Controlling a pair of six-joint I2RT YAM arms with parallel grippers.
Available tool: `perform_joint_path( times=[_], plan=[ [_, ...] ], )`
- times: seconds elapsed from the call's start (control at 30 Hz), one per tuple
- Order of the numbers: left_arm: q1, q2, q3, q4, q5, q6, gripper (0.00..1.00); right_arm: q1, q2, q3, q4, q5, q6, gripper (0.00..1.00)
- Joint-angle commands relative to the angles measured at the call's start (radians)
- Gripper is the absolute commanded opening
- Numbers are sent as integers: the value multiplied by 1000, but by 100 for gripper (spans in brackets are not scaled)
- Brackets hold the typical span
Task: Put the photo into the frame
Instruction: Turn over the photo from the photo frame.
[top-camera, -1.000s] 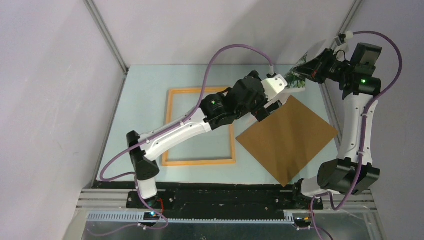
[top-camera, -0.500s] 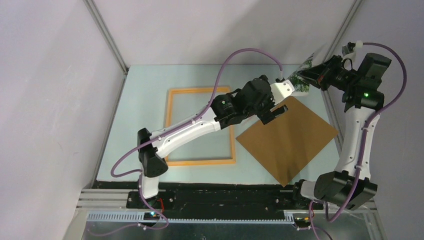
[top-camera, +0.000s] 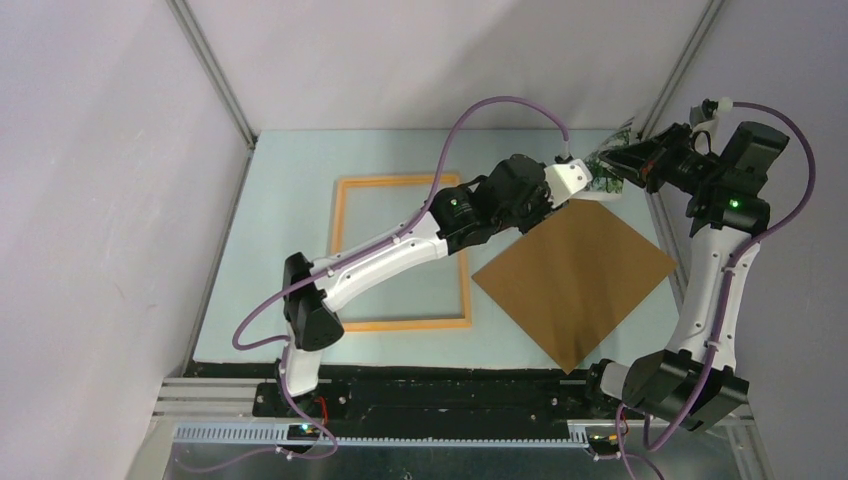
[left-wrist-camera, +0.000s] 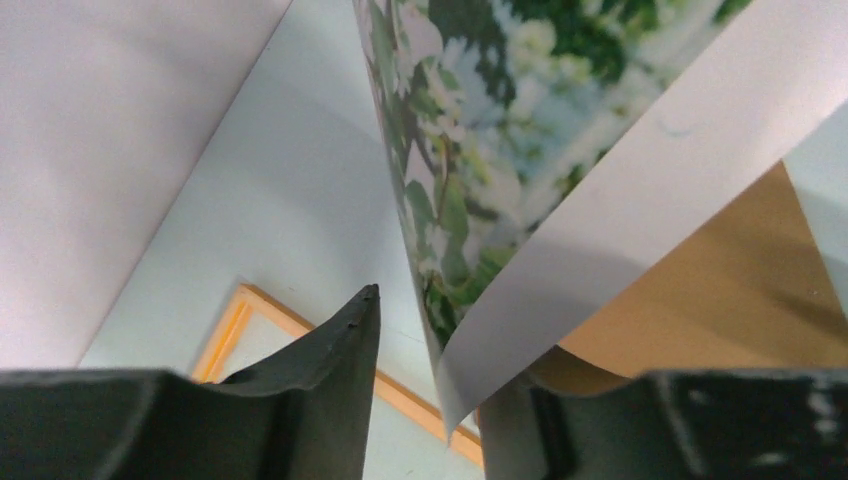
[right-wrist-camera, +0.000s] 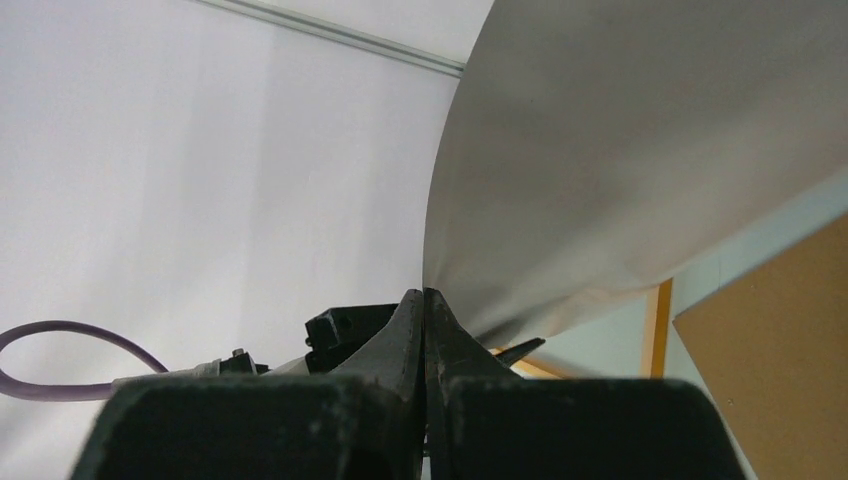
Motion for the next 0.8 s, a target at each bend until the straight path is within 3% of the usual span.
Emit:
perform_joint_path(
  times=[0.0,0.2,0.37,0.43,0.53,0.63,0.67,0.73,0.77],
  plan=[
    [6,-7,54,38,33,11,35,-7,-27,-11,53,-34,21,0],
    [6,6,65,38,52,8,1,-8,-36,-31,65,-42,29,0],
    [8,-22,47,30,88,-22,0,-13,-37,-39,78,-59,30,3],
    [11,-47,27,25,108,-46,0,-19,-40,-40,74,-61,22,16],
    [15,-92,0,13,135,-86,0,-29,-54,-41,59,-55,0,48],
    [18,-126,-22,0,144,-111,0,-37,-72,-41,48,-53,-14,71],
    [20,-144,-24,-7,149,-125,0,-44,-75,-41,46,-54,-18,84],
    [27,-168,-26,-17,156,-146,0,-60,-88,-41,47,-64,-20,97],
    [31,-177,-25,-23,158,-158,0,-75,-96,-39,49,-69,-20,98]
  ],
)
